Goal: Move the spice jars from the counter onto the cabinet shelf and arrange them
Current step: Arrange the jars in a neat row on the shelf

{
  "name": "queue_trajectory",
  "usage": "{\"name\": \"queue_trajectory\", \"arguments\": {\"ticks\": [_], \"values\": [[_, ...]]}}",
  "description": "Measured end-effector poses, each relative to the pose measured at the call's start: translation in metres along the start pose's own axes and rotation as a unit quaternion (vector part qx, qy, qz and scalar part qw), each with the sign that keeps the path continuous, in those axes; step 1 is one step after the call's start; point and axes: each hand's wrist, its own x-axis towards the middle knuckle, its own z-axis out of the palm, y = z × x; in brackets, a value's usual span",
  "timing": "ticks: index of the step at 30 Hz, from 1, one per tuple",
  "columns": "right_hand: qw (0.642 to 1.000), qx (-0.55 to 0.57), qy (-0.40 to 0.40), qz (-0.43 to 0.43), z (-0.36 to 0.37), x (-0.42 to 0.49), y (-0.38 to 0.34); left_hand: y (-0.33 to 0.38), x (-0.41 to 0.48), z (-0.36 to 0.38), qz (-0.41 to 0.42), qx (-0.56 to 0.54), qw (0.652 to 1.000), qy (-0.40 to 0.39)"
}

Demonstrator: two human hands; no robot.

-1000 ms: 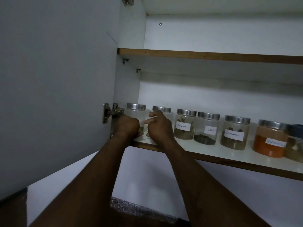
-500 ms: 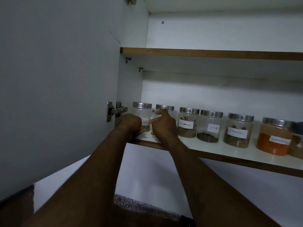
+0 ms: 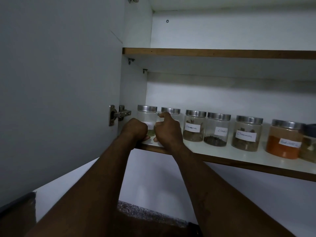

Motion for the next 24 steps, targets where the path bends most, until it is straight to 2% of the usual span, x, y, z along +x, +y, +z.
{"name": "queue_trajectory", "arguments": {"ticks": [5,8,11,16,19,22,24], "values": [[0.999,0.036,0.016,0.021,-0.003,0.001,0.0,-0.004,0.001,0.003,-0.004,-0.019,1.0,0.014],[0.998,0.047,0.038,0.035,-0.005,-0.001,0.001,-0.012,-0.006,0.004,0.009,0.011,0.997,0.082],[0.998,0.045,0.021,0.039,-0.012,-0.006,0.002,-0.019,-0.02,0.007,0.051,0.008,0.99,0.128],[0.998,-0.058,-0.024,-0.021,-0.045,-0.03,0.017,-0.015,-0.051,0.014,0.171,0.168,0.957,0.164],[0.995,-0.078,-0.036,-0.059,-0.083,-0.053,0.036,0.007,-0.076,0.04,0.254,0.232,0.927,0.151],[0.987,-0.124,-0.043,-0.089,-0.135,-0.072,0.063,0.043,-0.104,0.092,0.331,0.191,0.919,0.098],[0.982,-0.166,-0.019,-0.09,-0.174,-0.081,0.086,0.066,-0.123,0.132,0.354,0.147,0.923,0.038]]}}
